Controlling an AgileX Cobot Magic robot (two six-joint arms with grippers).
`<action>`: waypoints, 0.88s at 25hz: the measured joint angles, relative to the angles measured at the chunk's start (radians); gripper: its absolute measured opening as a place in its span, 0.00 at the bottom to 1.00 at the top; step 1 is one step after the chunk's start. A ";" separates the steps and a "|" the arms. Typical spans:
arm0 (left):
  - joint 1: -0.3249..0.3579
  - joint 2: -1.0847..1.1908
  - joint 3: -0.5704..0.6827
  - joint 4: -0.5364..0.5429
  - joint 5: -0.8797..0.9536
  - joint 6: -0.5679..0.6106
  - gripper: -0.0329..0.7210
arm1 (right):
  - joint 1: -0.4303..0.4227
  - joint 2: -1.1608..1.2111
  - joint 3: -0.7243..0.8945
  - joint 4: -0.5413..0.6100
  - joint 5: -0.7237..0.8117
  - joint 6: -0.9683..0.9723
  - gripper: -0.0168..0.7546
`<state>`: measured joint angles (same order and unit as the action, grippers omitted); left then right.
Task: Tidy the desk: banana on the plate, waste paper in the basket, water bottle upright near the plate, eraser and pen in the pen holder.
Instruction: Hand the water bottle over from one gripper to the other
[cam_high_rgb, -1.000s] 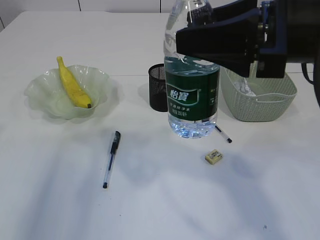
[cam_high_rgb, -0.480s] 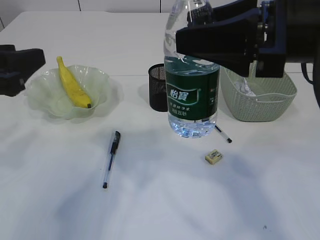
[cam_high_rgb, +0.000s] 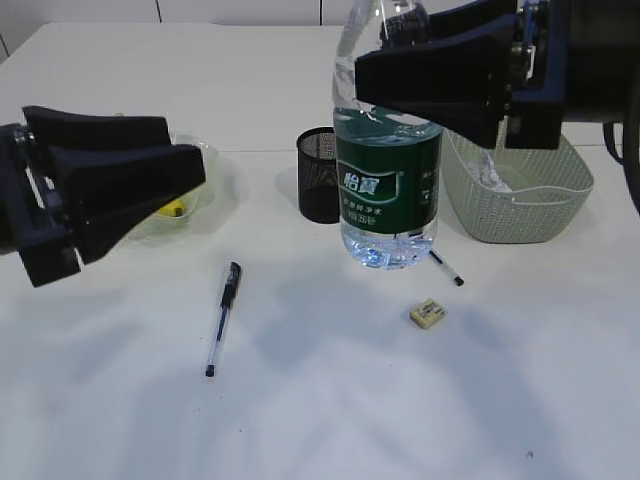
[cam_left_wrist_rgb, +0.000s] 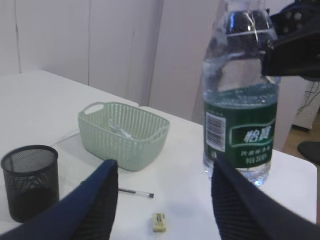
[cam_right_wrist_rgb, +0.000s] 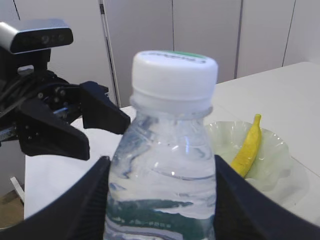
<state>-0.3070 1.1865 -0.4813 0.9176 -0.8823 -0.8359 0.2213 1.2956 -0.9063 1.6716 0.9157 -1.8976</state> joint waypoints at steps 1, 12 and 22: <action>0.000 0.011 0.000 0.022 -0.010 -0.011 0.59 | 0.000 0.000 0.000 0.000 0.000 0.000 0.55; -0.002 0.074 0.000 0.054 -0.180 -0.028 0.74 | 0.000 0.000 0.000 0.000 0.019 0.000 0.55; -0.006 0.176 -0.005 0.054 -0.271 -0.071 0.88 | 0.000 0.000 0.000 0.000 0.078 0.000 0.55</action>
<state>-0.3134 1.3624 -0.4861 0.9718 -1.1529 -0.9064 0.2213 1.2956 -0.9063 1.6716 0.9938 -1.8976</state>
